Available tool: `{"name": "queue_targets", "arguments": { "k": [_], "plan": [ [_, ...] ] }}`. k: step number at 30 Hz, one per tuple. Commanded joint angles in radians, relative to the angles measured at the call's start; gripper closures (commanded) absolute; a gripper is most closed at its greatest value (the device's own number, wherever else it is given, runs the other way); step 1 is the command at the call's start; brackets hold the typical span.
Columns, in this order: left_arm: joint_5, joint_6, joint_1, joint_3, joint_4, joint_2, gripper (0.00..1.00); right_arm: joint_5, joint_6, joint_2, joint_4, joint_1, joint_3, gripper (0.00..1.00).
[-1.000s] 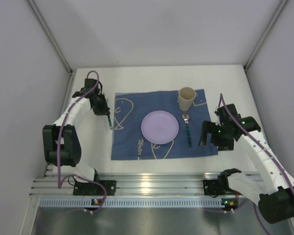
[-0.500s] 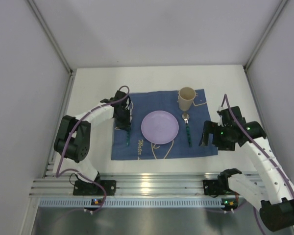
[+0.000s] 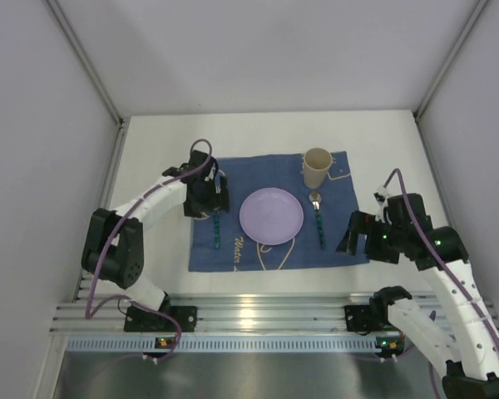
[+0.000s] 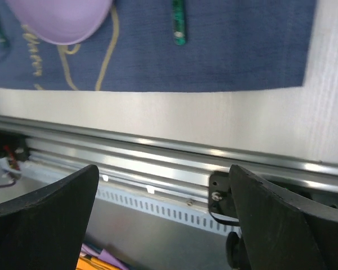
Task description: Set the dinner table for one person
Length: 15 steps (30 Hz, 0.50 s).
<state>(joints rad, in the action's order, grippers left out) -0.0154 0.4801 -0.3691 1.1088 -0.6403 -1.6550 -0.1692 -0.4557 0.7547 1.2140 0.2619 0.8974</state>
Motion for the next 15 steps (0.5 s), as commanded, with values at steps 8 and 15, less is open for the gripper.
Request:
{"name": "queue_targets", "arguments": {
  "k": [8,15],
  "plan": [
    [0.319,-0.03,-0.26,-0.14,0.236,0.723,0.01,-0.073,-0.124,-0.458,-0.26,0.01,0.081,0.0],
    [0.445,-0.049,-0.28,-0.37,0.383,1.07,0.01,-0.086,-0.23,-0.615,-0.162,0.01,-0.048,0.0]
  ]
}}
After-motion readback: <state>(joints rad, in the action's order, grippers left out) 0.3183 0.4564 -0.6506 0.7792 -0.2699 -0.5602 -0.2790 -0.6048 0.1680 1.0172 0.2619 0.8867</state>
